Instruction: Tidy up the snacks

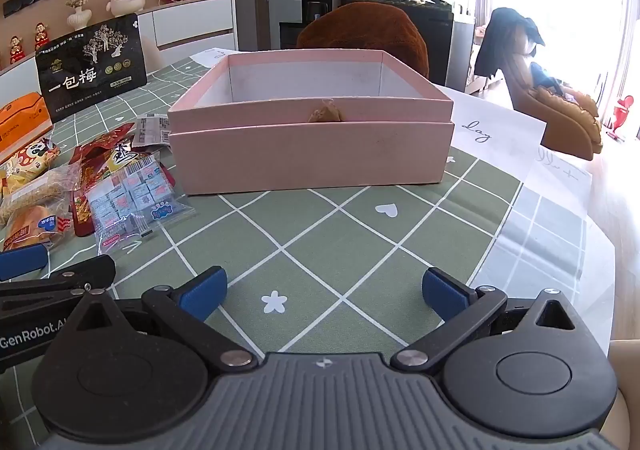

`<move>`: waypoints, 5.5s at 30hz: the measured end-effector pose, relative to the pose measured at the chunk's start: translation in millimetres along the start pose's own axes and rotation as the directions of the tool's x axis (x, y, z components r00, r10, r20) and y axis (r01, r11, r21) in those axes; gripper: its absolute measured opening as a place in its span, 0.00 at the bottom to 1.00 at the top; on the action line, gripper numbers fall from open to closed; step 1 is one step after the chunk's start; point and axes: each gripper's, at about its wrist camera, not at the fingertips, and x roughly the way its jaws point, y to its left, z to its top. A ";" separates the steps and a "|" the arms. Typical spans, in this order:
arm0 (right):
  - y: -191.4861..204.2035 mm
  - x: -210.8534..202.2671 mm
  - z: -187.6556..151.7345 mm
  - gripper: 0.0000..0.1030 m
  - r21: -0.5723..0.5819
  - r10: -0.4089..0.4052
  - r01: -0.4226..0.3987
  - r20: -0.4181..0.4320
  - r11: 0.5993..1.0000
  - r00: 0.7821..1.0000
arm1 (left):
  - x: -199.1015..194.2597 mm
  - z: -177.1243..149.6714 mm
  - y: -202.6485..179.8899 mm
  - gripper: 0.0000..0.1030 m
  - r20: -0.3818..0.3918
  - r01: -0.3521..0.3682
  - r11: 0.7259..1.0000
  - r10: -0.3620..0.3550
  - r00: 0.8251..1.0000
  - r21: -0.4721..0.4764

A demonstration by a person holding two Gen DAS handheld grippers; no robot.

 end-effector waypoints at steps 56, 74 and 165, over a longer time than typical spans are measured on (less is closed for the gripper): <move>-0.3 -0.4 -0.1 1.00 -0.001 -0.001 0.001 0.000 1.000 1.000 | 0.0 0.1 0.2 0.78 -0.003 0.005 1.000 -0.005 1.000 -0.006; -0.2 -0.3 -0.2 1.00 -0.001 -0.001 0.001 0.000 1.000 1.000 | 0.0 0.1 0.2 0.78 -0.003 0.005 1.000 -0.005 1.000 -0.007; 40.7 -15.6 52.3 0.67 -0.214 0.152 -0.247 -0.381 0.945 0.912 | -50.4 -4.2 122.7 0.37 -0.215 0.033 0.815 -0.192 0.957 -0.579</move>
